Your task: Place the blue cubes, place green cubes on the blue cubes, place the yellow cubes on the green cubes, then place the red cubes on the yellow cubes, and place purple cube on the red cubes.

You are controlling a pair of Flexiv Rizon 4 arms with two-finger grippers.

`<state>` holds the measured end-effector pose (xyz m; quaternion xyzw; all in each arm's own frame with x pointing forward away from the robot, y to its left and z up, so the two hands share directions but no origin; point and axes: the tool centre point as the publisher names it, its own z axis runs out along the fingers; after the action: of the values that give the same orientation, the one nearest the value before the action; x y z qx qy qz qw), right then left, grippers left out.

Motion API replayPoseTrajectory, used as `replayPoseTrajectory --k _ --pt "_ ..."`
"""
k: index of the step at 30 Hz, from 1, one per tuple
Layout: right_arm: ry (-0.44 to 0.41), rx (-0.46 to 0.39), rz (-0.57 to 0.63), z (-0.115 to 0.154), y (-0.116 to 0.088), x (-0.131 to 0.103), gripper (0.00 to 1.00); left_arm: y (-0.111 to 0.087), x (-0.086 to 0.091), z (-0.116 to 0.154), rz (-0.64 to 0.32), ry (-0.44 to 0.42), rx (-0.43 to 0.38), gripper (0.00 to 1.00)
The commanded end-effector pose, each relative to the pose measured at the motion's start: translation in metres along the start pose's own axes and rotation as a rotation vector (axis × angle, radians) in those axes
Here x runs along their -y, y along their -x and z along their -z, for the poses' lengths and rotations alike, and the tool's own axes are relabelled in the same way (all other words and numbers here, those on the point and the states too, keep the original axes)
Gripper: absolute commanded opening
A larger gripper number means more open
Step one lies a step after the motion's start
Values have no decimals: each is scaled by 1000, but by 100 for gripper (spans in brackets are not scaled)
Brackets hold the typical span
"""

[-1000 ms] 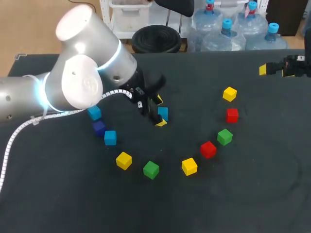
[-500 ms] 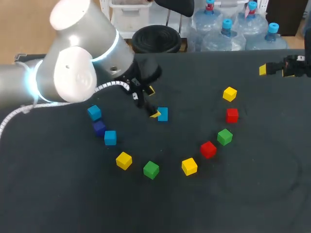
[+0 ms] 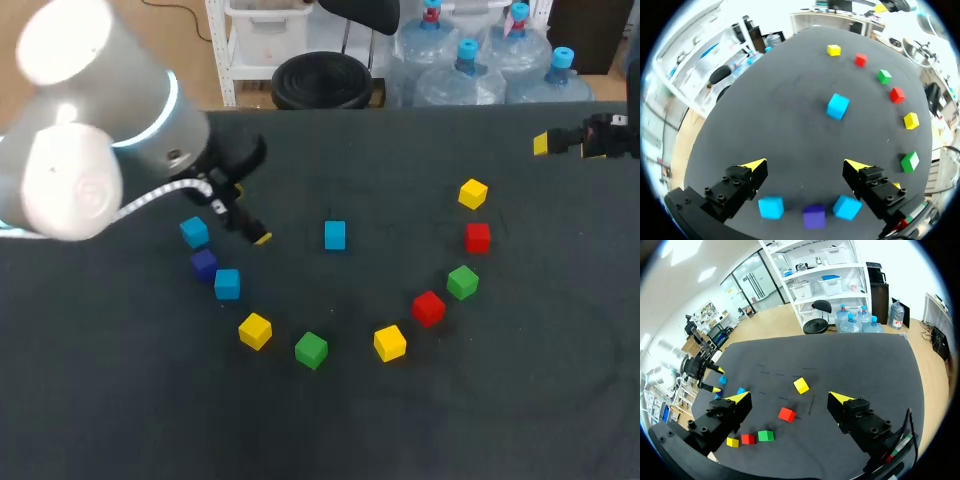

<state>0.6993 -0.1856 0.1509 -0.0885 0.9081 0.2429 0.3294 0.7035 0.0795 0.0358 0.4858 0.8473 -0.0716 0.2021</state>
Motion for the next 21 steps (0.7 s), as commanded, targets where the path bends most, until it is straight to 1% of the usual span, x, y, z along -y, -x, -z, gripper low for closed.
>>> replayPoseTrajectory --k 1,5,8,18,21 --pt "-2 0 0 0 0 0 100 -25 -2 8 43 61 0 100" --pt "-2 0 0 0 0 0 100 -37 -10 7 90 74 -10 100" --pt "-2 0 0 0 0 0 100 -43 -20 7 119 83 -17 100" --pt "-2 0 0 0 0 0 100 -46 -44 5 124 94 -20 100" --pt "-2 0 0 0 0 0 100 -49 -50 5 134 96 -18 100"
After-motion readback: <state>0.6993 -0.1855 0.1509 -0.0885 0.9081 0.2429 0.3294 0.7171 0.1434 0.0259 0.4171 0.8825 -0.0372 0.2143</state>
